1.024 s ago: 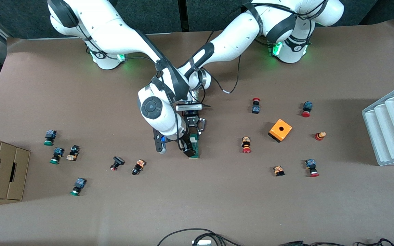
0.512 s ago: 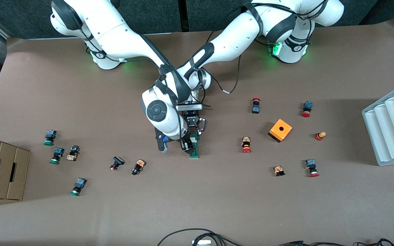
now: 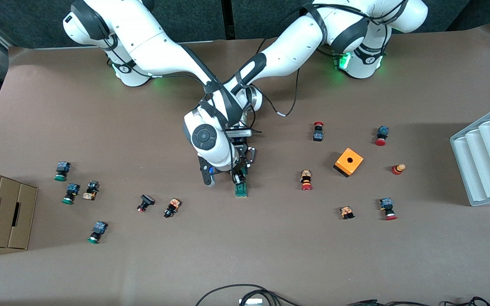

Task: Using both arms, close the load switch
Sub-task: 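Close the right gripper around the white lever of the switch, then push the white lever along the switch body with the right gripper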

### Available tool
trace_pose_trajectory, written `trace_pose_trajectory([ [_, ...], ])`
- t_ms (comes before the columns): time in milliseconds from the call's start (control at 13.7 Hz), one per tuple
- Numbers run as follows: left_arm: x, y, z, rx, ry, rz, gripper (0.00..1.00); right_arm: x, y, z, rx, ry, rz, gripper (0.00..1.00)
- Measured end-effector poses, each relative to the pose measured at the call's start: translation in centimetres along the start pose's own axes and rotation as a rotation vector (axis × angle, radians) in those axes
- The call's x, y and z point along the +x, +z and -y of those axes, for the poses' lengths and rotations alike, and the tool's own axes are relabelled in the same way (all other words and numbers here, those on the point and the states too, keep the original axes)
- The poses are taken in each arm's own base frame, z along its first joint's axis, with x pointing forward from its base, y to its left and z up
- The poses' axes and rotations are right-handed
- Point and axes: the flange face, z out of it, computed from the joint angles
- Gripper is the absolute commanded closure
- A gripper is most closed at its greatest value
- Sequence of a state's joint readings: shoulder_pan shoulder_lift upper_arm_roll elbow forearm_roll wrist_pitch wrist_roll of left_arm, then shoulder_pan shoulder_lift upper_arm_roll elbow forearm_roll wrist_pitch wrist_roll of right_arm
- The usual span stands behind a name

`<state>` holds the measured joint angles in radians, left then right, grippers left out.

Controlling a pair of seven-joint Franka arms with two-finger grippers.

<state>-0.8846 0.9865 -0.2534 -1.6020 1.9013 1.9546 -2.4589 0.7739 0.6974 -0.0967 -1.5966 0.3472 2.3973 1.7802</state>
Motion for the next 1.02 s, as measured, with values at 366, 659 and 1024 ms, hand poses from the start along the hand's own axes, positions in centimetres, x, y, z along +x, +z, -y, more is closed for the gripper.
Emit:
trace_pose_trajectory([
  [366, -0.09, 0.00, 0.02, 0.000, 0.001, 0.001, 0.41, 0.53, 0.74, -0.46, -0.008, 0.005, -0.009, 0.51],
  [659, -0.34, 0.04, 0.11, 0.003, 0.005, -0.001, 0.41, 0.45, 0.75, -0.43, 0.008, 0.004, -0.006, 0.55],
  [1024, -0.34, 0.05, 0.11, 0.003, 0.005, -0.002, 0.41, 0.45, 0.79, -0.42, 0.017, 0.004, -0.005, 0.61],
])
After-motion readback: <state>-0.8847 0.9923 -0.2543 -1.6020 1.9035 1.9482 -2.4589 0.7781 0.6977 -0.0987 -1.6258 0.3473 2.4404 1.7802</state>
